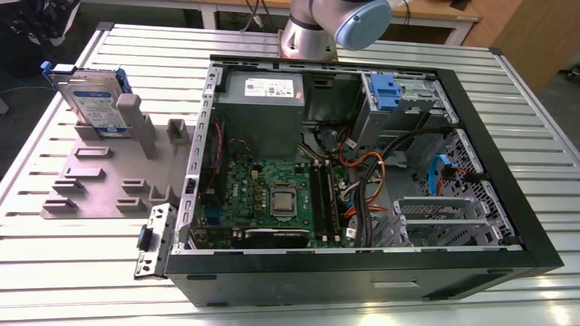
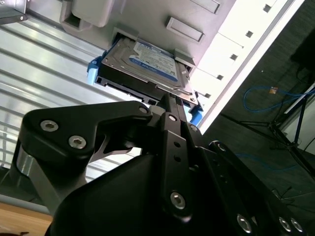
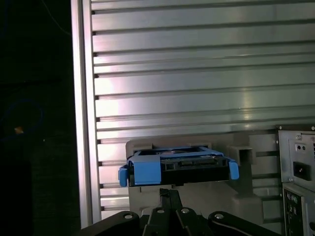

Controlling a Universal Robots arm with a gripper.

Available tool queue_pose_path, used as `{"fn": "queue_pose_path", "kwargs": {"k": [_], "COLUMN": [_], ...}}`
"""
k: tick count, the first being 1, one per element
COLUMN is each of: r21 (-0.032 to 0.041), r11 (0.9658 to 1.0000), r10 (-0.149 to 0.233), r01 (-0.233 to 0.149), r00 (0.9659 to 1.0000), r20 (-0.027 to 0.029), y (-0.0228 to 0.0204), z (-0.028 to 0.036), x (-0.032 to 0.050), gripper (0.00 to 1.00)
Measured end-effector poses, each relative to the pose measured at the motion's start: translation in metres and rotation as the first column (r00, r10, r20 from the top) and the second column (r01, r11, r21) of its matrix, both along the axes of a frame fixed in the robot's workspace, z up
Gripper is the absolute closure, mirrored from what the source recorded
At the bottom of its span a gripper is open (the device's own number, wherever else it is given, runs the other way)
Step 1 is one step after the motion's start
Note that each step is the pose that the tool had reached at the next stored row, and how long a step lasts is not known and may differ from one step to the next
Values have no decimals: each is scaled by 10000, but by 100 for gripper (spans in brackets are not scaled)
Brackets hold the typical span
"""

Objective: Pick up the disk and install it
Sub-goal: 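Reach for the disk, then pick up the disk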

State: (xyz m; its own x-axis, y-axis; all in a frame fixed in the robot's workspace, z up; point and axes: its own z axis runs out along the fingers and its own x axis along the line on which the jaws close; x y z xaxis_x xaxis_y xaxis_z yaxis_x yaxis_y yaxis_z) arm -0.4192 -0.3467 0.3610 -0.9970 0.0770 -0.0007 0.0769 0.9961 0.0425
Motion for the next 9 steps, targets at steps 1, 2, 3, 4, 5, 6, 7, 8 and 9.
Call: {"fn": "queue_pose_path", "kwargs": {"k": [1, 2, 3, 4, 5, 6, 7, 8, 9], "r21": [0, 1, 1, 1, 2, 2, 2, 2, 2], "r11": [10000, 10000, 10000, 10000, 10000, 10000, 10000, 10000, 10000], "r10": [0, 1, 1, 1, 0, 1, 2, 2, 1], "r01": [0, -1, -1, -1, 0, -1, -2, -2, -1], "r00": [10000, 10000, 10000, 10000, 10000, 10000, 10000, 10000, 10000], "r20": [-1, -2, -2, -3, -4, -4, -5, -5, -9], "y": [3, 5, 6, 7, 7, 7, 7, 7, 7], "z": [-2, -5, -7, -9, -11, -12, -11, -11, -12], "x": [-15, -32, -50, -65, -72, -73, -73, -73, -74], "gripper": [89, 89, 89, 89, 89, 89, 89, 89, 89]}}
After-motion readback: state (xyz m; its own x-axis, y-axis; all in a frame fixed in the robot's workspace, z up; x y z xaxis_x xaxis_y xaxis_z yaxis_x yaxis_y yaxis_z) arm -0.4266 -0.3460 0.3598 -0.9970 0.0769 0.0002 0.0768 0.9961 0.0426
